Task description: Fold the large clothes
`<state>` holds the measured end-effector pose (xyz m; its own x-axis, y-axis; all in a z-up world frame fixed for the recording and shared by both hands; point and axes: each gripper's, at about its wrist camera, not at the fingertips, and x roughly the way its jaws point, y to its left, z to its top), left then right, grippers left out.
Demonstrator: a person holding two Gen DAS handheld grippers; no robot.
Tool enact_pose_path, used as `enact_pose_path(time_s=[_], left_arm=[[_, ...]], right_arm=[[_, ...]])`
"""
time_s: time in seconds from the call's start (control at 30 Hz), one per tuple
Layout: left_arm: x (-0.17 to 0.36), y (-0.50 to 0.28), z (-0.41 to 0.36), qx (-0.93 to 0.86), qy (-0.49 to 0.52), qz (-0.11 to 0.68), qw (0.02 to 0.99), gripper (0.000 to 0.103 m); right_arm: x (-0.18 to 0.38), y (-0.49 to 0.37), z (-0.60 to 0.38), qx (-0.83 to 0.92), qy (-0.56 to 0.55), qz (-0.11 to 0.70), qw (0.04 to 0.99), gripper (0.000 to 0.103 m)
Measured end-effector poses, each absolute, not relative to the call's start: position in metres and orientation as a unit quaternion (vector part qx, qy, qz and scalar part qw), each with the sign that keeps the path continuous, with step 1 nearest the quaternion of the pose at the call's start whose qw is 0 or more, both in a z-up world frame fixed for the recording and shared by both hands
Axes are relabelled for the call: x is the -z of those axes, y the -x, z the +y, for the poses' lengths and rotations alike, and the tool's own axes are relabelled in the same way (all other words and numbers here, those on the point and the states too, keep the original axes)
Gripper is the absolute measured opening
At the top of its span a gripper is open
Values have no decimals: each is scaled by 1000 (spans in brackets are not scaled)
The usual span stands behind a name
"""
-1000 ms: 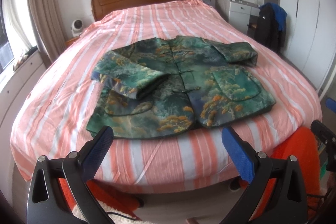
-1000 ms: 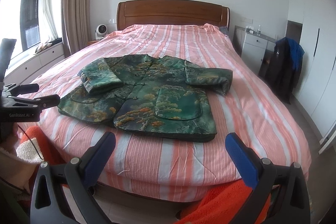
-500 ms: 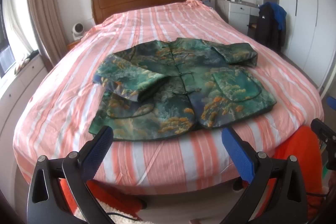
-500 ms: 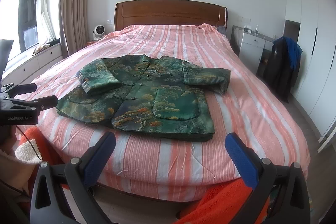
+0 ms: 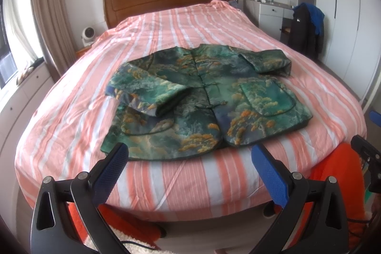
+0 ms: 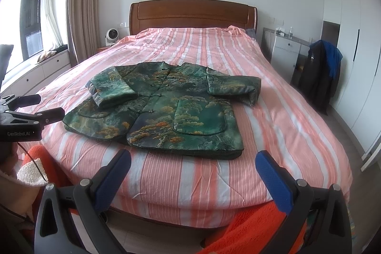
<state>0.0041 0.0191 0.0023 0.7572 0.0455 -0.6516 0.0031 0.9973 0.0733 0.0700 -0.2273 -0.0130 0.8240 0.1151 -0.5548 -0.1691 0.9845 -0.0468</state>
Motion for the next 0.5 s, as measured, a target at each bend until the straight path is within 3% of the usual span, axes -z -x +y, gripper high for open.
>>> enact_pose_path(time_s=[0.5], left_arm=[[-2,-3,19,-13,-33,351,936,103]], right_arm=[[15,-71,-226,-79,47,293,952,103]])
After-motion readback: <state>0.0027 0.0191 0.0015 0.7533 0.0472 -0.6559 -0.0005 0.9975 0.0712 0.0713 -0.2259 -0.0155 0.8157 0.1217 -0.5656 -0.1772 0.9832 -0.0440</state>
